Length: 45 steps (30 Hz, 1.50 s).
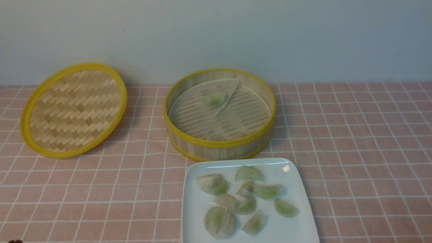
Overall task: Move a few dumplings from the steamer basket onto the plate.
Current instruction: Use the left arm to grab a dumpling from the steamer
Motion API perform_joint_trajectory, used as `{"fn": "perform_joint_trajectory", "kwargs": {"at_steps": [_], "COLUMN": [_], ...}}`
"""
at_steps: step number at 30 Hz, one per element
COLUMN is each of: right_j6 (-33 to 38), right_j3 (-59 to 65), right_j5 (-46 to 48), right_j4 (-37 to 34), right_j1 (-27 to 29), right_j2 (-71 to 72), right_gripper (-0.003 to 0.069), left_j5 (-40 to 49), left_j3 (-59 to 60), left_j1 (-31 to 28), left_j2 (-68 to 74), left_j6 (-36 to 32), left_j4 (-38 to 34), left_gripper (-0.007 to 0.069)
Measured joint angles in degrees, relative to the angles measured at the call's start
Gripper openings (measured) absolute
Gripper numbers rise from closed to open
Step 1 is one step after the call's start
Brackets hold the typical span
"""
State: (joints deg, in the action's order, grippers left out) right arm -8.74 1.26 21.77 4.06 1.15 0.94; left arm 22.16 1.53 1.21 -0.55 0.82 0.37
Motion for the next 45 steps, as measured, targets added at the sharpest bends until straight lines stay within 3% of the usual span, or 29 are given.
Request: {"fn": "perform_joint_trajectory", "kwargs": {"at_steps": [25,29,36,38,40,43,45], "right_j6": [0.0,0.0,0.0,0.0,0.0,0.0,0.0], "right_j3": [0.0,0.0,0.0,0.0,0.0,0.0,0.0], "right_j5": [0.0,0.0,0.0,0.0,0.0,0.0,0.0], "right_j4": [0.0,0.0,0.0,0.0,0.0,0.0,0.0], "right_j1": [0.0,0.0,0.0,0.0,0.0,0.0,0.0], "right_j2": [0.0,0.0,0.0,0.0,0.0,0.0,0.0], "right_gripper": [-0.0015,-0.0015,-0.0015,-0.0015,-0.0015,-0.0015,-0.0015], "left_j5": [-0.7,-13.0,-52.6,-58.5,-56.9,-41.9,-26.0], "left_j3": [0.1,0.2,0.2,-2.0,-7.9,-21.0,-30.6], "left_j1": [0.0,0.0,0.0,0.0,0.0,0.0,0.4], "left_j2": [0.0,0.0,0.1,1.8,5.5,15.5,23.5], "left_j6": [0.0,1.0,9.0,11.3,14.0,19.2,23.0], "left_j4": [-0.4,-3.0,-13.9,-15.5,-15.3,-8.4,-1.4], "left_gripper": [-0.0006,-0.0006,-0.0006,-0.0006,-0.0006,-0.0006,-0.0006]}}
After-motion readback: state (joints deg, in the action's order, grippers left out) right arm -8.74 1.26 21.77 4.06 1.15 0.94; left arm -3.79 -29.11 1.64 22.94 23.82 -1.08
